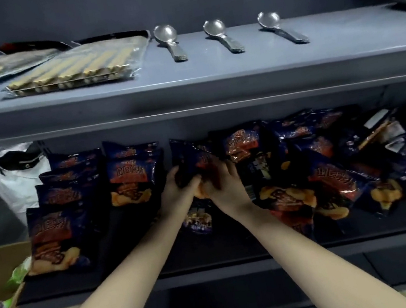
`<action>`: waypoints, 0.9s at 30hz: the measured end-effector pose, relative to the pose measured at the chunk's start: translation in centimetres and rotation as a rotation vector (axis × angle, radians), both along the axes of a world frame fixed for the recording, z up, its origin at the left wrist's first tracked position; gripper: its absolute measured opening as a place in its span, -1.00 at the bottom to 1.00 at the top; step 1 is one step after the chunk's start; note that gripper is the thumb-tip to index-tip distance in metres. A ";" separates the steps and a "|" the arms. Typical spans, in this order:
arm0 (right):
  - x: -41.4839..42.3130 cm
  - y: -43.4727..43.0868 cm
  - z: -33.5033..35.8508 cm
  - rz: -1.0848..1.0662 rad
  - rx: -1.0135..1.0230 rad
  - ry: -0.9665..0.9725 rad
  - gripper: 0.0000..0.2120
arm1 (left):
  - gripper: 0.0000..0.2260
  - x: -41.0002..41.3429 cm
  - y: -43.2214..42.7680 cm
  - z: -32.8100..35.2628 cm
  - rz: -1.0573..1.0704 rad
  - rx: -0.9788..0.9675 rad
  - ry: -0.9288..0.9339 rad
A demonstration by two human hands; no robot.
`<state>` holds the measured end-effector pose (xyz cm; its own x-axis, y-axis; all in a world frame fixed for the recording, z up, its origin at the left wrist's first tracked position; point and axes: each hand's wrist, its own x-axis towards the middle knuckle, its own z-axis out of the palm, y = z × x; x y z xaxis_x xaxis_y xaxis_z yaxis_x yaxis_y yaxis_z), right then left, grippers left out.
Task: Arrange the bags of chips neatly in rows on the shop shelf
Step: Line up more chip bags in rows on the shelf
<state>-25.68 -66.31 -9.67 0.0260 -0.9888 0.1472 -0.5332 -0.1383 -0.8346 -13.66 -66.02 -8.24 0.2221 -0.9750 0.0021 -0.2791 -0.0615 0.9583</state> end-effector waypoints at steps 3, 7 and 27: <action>-0.5 0.8 -0.1 0.089 0.073 -0.038 -0.39 | -0.49 0.1 0.6 0.7 -0.018 -0.010 -0.028; -0.9 1.2 0.6 0.115 0.009 -0.055 -0.43 | -0.51 0.1 1.3 1.6 0.018 -0.098 0.033; 4.4 3.9 0.4 0.492 0.425 -0.728 -0.59 | -0.62 8.7 10.5 0.2 0.168 -0.201 0.375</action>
<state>-21.31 -62.38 -9.29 0.4944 -0.8659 -0.0759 0.1692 0.1815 -0.9687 -4.98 -55.50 -8.04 0.3988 -0.9139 0.0764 0.0875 0.1208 0.9888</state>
